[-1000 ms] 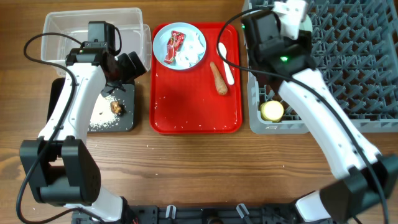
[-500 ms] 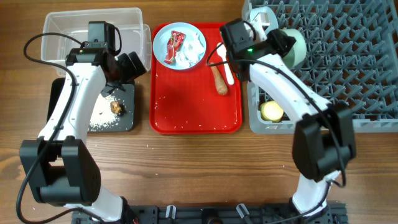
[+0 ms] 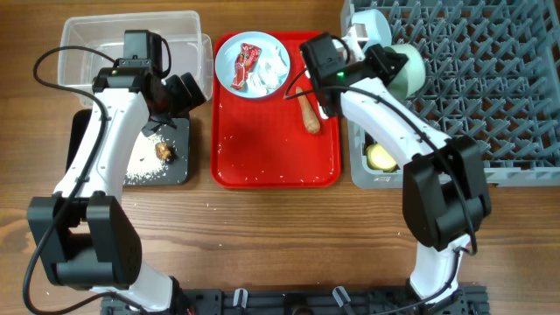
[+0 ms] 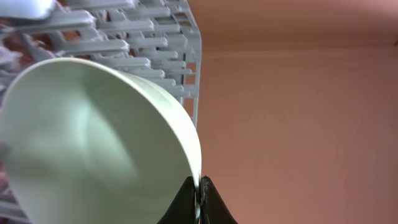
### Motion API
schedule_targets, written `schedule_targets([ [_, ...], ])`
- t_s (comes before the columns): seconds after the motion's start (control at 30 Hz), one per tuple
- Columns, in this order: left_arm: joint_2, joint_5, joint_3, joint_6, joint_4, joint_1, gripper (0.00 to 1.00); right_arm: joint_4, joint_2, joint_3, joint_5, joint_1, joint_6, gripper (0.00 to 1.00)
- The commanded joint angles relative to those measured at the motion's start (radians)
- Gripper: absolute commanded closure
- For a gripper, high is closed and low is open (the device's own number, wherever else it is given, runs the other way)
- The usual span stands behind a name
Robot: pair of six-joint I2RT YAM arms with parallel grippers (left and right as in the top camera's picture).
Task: Sort waste into correct bins and load items into the dishwasher rack
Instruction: 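Insert the green bowl upright in the rack and release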
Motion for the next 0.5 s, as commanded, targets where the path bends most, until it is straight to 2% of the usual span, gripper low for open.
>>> schedule_targets([
  [0.0, -0.013, -0.013, 0.013, 0.001, -0.001, 0.004, 0.00, -0.001, 0.026, 0.002, -0.007, 0.059, -0.004, 0.73],
  [0.03, -0.013, -0.014, 0.013, 0.001, -0.001, 0.004, 0.00, -0.001, 0.026, 0.002, -0.007, 0.072, -0.004, 0.71],
  [0.17, -0.013, -0.013, 0.013, 0.001, -0.001, 0.004, 0.00, -0.001, 0.026, 0.002, -0.006, 0.095, -0.004, 0.46],
  [0.2, -0.013, -0.013, 0.013, 0.001, -0.001, 0.004, 0.00, -0.001, 0.026, 0.002, -0.006, 0.097, -0.005, 0.29],
  [0.27, -0.013, -0.013, 0.013, 0.001, -0.001, 0.004, 0.00, 0.000, 0.026, 0.003, -0.006, 0.097, -0.031, 0.12],
  [0.33, -0.013, -0.013, 0.013, 0.001, -0.001, 0.004, 0.00, 0.005, 0.026, 0.003, -0.006, 0.097, -0.069, 0.00],
  [0.47, -0.013, -0.013, 0.013, 0.001, -0.001, 0.004, 0.00, 0.093, 0.011, 0.003, -0.013, 0.097, -0.083, 0.00],
])
